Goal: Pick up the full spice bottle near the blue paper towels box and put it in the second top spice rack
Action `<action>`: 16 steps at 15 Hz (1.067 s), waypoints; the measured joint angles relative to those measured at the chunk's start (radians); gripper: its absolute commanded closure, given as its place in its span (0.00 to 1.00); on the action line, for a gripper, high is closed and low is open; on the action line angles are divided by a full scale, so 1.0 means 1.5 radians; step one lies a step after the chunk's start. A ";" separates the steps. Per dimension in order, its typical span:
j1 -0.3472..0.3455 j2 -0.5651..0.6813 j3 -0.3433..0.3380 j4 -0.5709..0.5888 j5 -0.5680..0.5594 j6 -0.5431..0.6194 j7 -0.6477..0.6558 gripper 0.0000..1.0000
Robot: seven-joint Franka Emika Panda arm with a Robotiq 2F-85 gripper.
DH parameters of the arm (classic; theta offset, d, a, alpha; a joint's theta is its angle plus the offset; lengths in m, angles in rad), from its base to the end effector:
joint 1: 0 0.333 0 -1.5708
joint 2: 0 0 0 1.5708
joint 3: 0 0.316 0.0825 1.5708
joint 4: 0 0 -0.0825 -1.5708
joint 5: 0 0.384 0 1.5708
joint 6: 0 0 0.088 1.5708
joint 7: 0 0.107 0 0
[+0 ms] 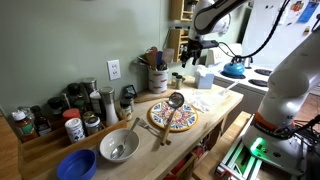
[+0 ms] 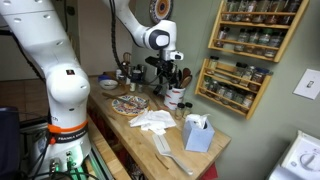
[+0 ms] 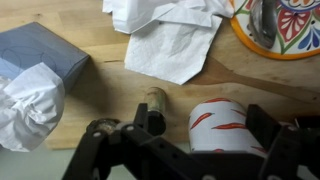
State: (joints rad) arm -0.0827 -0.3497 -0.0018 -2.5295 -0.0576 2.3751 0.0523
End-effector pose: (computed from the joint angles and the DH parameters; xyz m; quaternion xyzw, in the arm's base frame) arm 0.4369 -0.0376 0.4183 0.9938 -0.0493 0.0971 0.0232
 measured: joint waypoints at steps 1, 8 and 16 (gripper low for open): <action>-0.006 0.024 -0.002 0.013 -0.010 0.009 0.000 0.00; -0.014 0.171 -0.021 0.093 -0.020 0.058 0.000 0.00; -0.014 0.277 -0.028 0.149 0.011 0.094 -0.014 0.00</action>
State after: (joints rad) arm -0.1038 0.0657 -0.0442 -2.3059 -0.0411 2.5155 0.0311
